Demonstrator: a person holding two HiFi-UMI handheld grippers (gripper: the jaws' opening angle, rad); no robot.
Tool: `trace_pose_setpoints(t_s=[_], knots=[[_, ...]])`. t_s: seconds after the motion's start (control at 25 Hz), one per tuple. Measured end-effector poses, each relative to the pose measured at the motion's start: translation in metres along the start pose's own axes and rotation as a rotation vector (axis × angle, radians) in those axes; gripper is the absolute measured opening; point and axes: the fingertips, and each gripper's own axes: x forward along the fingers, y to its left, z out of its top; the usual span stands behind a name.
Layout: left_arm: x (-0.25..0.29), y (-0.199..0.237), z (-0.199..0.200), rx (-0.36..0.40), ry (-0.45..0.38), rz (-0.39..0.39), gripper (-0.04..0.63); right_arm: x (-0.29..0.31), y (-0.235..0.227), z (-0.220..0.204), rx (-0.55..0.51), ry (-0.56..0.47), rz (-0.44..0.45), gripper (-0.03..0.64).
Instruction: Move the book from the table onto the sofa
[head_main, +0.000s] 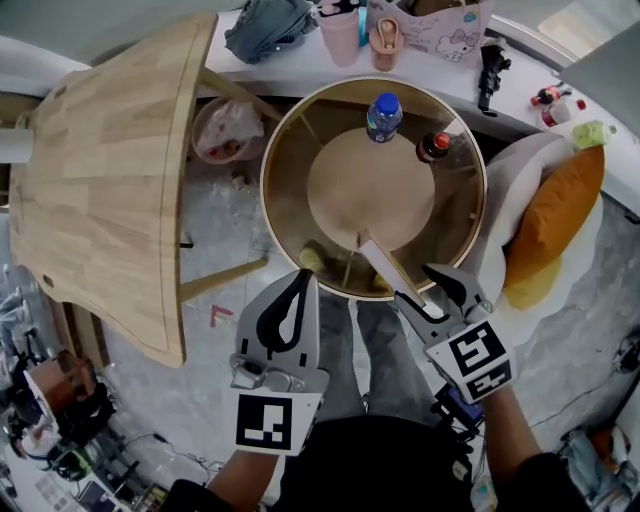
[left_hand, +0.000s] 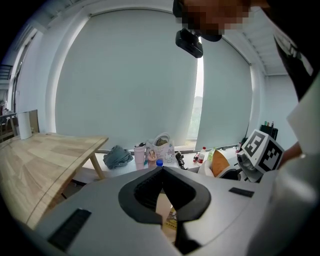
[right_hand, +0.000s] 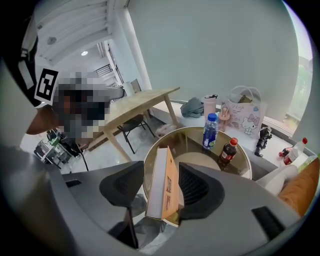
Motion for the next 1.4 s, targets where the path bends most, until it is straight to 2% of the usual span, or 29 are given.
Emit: trace_pose_setpoints(t_s=[0.4,0.84,1.16,1.28,1.4], knots=[[0.009,0.005,-0.016,-0.016,0.035,-0.019,0.010,0.029,0.000,-0.010,0.011,0.046,0.006,0.239],[0.026,0.019,-0.029,-0.024,0.075,-0.058,0.010,0.068,0.003,-0.029,-0.076,0.156,-0.038,0.264],[0.037,0.029,-0.038,-0.029,0.095,-0.087,0.010,0.087,0.002,-0.046,-0.036,0.229,-0.057,0.264],[0.038,0.030,-0.042,-0.028,0.109,-0.096,0.011,0.092,0.001,-0.052,-0.040,0.246,-0.070,0.244],[0.037,0.033,-0.044,-0.028,0.112,-0.098,0.011,0.093,-0.006,-0.057,-0.038,0.266,-0.128,0.170]])
